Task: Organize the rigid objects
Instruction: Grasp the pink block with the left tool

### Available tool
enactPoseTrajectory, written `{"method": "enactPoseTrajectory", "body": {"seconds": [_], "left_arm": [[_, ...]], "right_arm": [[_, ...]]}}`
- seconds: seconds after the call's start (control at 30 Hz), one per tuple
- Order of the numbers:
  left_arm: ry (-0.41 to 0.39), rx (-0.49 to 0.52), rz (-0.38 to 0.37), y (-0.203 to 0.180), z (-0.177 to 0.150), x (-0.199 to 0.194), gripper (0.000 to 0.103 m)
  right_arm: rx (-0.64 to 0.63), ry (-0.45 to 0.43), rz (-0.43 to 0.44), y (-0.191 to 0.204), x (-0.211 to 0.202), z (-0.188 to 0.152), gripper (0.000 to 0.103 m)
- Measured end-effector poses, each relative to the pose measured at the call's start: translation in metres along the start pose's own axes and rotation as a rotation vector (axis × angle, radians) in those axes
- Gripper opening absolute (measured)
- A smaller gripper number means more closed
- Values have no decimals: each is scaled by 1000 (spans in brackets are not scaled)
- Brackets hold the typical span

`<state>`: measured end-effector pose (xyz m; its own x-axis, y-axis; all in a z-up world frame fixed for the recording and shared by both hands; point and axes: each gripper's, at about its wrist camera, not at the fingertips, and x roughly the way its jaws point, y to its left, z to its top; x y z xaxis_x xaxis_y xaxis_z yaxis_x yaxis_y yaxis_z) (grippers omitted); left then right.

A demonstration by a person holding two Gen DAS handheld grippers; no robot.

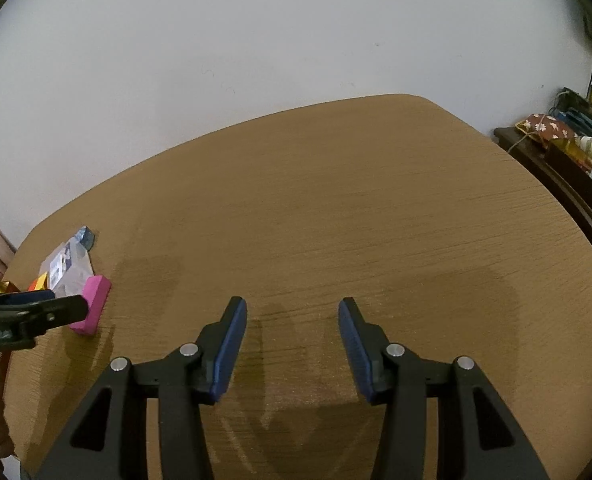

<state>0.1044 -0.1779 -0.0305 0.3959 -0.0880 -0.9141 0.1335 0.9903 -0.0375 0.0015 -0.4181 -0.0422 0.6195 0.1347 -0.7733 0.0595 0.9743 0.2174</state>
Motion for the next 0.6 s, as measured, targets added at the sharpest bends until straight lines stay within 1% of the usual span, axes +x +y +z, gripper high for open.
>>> {"method": "enactPoseTrajectory", "body": {"seconds": [0.07,0.13,0.17,0.2,0.23,0.27,0.3,0.4,0.43,0.47,0.53,0.6], "left_arm": [[18,-5,4,0,1,7,78],[32,-13,-7,2,-2,11,77],[42,-16,-14,3,-3,14,74],[54,-19,-19,3,-4,17,59],[62,-22,-12,1,-4,21,54],[30,-10,5,-1,-5,18,41],[25,3,11,-3,-6,18,26],[21,-1,11,-4,-13,13,26],[20,-10,-1,-13,-12,13,26],[12,-16,-21,-17,-18,9,26],[2,-12,-30,-21,-32,1,26],[-3,-21,-56,-20,-49,-10,26]], "right_arm": [[1,-1,4,0,0,0,49],[3,-1,7,0,-1,-1,49],[5,-1,7,0,-1,-1,49],[7,-1,6,0,-2,-1,49],[8,-1,6,0,-1,-1,49],[10,-5,4,-1,-1,0,49],[13,-6,3,-1,0,0,49],[26,-9,-2,-2,0,1,49],[28,-8,0,-2,0,1,49],[29,-6,1,-2,0,1,49],[32,-3,-2,-1,1,1,49],[31,3,-3,-1,2,1,49]]}}
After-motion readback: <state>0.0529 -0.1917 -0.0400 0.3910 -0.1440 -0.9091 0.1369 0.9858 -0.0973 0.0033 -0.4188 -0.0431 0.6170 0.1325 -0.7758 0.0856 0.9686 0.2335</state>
